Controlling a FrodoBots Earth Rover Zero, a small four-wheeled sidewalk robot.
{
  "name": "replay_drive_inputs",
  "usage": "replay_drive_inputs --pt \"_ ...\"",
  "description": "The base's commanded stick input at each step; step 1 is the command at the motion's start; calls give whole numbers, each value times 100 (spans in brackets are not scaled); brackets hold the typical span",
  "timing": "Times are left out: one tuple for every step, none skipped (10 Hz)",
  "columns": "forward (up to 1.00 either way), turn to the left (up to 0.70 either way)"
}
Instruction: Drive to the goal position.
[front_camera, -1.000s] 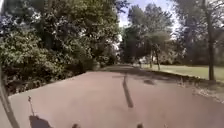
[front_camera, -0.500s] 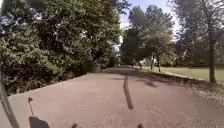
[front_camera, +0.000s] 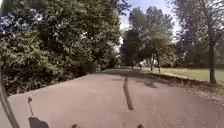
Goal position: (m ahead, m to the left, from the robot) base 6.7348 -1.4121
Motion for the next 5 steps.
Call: replay_drive_inputs --pt "70 0" --pt "70 0" --pt "70 0" --pt "70 0" --pt "63 0"
